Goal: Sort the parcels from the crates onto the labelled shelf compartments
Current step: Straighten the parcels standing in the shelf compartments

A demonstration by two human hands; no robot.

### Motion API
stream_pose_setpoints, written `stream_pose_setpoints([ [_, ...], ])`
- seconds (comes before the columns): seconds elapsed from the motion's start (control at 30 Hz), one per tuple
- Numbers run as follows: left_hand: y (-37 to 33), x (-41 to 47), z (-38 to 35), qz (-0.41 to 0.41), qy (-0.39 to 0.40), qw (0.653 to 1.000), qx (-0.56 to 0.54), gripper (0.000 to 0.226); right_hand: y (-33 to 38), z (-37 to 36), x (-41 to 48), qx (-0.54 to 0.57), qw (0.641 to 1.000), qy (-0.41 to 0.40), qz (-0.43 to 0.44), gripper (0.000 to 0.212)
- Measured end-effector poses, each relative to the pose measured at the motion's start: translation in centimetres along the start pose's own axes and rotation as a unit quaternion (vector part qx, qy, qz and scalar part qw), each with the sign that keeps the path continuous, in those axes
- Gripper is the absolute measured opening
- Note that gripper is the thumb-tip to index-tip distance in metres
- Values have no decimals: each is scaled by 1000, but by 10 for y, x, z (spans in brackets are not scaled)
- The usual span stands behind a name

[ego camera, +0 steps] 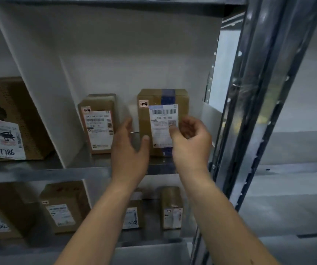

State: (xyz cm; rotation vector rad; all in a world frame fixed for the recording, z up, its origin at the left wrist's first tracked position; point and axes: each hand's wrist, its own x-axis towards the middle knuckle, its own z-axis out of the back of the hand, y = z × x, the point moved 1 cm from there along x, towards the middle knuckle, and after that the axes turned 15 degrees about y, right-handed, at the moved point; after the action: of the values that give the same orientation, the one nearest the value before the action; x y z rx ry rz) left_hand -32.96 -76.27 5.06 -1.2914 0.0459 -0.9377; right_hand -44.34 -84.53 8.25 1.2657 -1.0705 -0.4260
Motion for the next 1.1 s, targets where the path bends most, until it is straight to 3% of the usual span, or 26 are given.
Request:
stream_pose_setpoints([
  [0.13,-7,4,-29,52,-12,999,-6,63,-17,39,18,-139,990,39,-3,54],
  [0.23,-5,8,-41,77,2,997,0,55,-37,46,30,-167,982,88,-15,68],
  [0.33,-2,12,-46,90,-5,996,25,54,-53,44,37,-160,978,129,-19,55],
  [0.53,3,20,-43,104,-26,993,48,45,-66,39,52,-185,980,76,-16,34],
  [0.87,11,51,-39,130,-25,986,102,44,-71,23,76,-262,963,52,-42,27],
  [1.1,15,53,-40,123,-22,991,54,47,-72,21,81,-255,965,46,-42,28],
])
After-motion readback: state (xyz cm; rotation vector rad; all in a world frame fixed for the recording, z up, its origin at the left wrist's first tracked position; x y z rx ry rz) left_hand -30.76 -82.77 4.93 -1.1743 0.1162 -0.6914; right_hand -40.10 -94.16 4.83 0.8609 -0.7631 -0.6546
